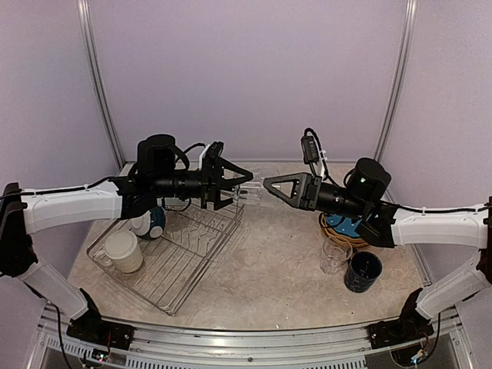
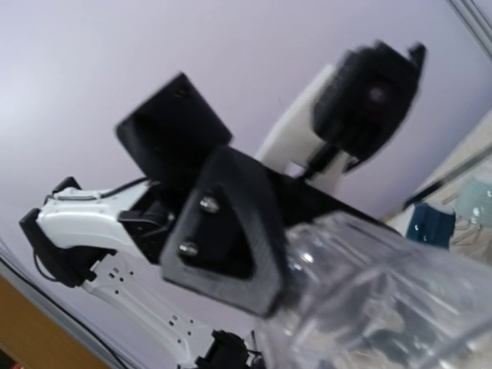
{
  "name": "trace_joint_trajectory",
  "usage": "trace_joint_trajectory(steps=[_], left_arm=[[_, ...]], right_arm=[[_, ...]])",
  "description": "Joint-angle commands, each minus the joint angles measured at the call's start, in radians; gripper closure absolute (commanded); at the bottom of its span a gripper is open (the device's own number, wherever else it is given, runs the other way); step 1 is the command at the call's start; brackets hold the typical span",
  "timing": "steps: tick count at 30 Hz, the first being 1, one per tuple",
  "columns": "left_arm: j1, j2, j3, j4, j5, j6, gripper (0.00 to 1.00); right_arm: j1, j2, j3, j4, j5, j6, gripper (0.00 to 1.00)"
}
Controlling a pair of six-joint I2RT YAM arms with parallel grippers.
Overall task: Unload the mixed dishes from the dish rack
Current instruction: Pass from the left arm to the right
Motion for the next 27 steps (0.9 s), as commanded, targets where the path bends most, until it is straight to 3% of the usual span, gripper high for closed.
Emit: trace_joint_trajectory(steps=[1,6,8,10,12,13,17,21,27], left_arm=[[-0.005,0.02,0.02,0.089,0.055,0.012,0.61],[0.022,0.019,0.032,0.049,0.086,0.061,0.62],[0.035,0.013,0.03,0.043,0.101,0.067,0.57],[0.053,0.012,0.04,0.019,0.139,0.088,0.39],[0.088,0.0,0.068,-0.098,0.173,0.157,0.07],[0.108,-0.01,0.085,-0.174,0.178,0.198,0.02],[0.206,-0.095,0.153,-0.494,0.139,0.392,0.01],[0.283,-0.15,0.236,-0.73,0.038,0.538,0.01],[0.307,-0.212,0.24,-0.8,-0.143,0.679,0.01]], right_arm=[[0.007,0.02,-0.024,0.116,0.012,0.037,0.66],[0.008,0.046,-0.024,0.175,0.038,0.052,0.86],[0.008,0.056,-0.011,0.177,0.034,0.046,0.98],[0.007,0.06,0.002,0.159,0.036,0.028,1.0],[0.0,0.054,0.021,0.093,0.049,-0.005,1.0],[-0.004,0.047,0.031,0.044,0.06,-0.025,1.0],[-0.03,-0.017,0.059,-0.237,0.125,-0.129,1.0],[-0.033,-0.11,0.123,-0.651,0.342,-0.284,1.0],[-0.034,-0.201,0.263,-1.224,0.562,-0.382,1.0]])
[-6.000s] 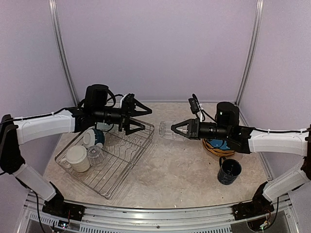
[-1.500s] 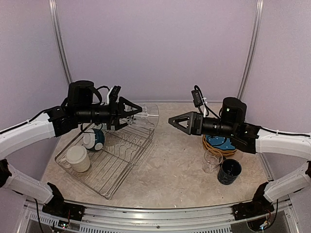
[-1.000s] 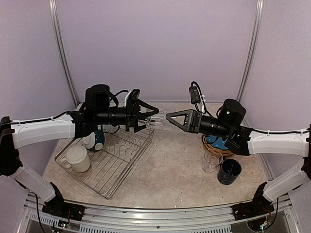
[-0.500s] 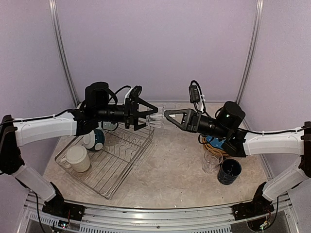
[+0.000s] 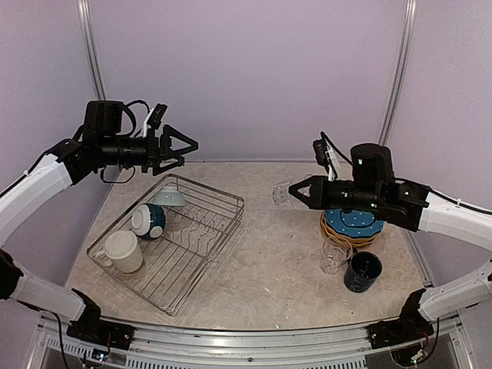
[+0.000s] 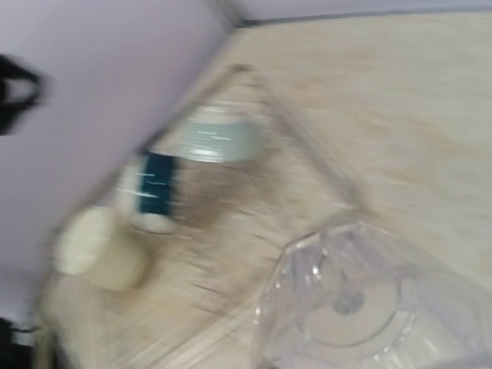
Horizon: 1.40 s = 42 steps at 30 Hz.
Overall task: Unload the mixed dishes from the dish rack
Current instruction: Pass from the left arm to the right, then place the cup on the cup.
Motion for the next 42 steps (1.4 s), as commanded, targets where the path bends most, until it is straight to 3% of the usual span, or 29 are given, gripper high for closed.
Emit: trace_joint_trajectory(steps=[1,7,13,32,42], left_arm=[[0.011,-0.039,-0.004,-0.144,-0.149,0.172,0.01],[0.038,-0.084,-0.07,-0.112,-0.172,0.229,0.01],[0.047,-0.149,-0.112,-0.121,-0.224,0.251,0.01],[0.06,-0.172,-0.113,-0.13,-0.244,0.264,0.01],[0.067,-0.155,-0.11,-0.139,-0.27,0.26,0.01]], right_arm=[[-0.009,-0.059,0.138,-0.518,0.201,-0.124,1.0],[-0.007,-0.023,0.289,-0.892,0.267,-0.163,1.0],[-0.007,0.139,0.354,-1.074,0.341,-0.133,1.0],[0.002,0.135,0.188,-0.965,0.31,-0.114,1.0],[0.005,0.117,0.21,-0.926,0.342,-0.154,0.48]])
